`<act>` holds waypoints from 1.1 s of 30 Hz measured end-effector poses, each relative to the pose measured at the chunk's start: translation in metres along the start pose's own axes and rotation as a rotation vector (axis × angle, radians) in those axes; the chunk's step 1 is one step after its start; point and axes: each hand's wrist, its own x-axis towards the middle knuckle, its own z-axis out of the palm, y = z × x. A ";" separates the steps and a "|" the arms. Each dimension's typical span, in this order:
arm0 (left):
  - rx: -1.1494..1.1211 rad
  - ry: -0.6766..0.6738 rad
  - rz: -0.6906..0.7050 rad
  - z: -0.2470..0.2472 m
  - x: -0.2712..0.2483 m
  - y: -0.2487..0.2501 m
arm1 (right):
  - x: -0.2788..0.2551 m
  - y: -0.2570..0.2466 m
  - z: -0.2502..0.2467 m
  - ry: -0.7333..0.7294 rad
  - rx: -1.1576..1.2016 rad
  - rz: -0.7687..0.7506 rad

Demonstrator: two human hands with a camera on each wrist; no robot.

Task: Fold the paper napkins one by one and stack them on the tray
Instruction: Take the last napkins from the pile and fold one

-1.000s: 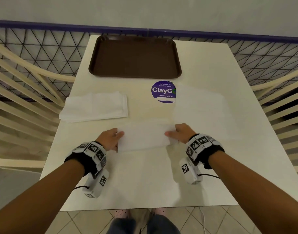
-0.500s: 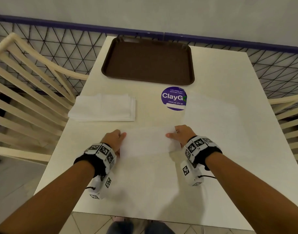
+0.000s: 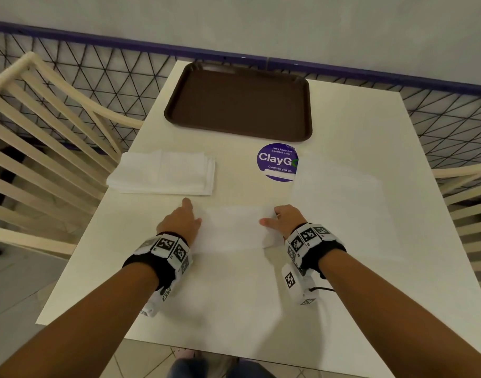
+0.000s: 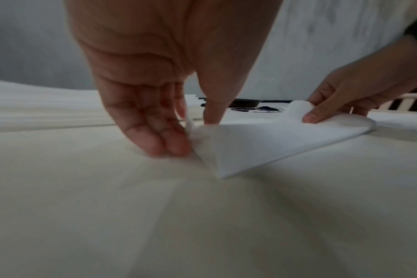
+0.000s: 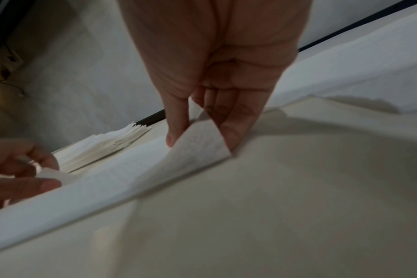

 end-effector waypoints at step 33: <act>0.316 0.078 0.573 0.037 -0.022 0.013 | -0.066 -0.003 0.065 0.413 -0.558 -0.443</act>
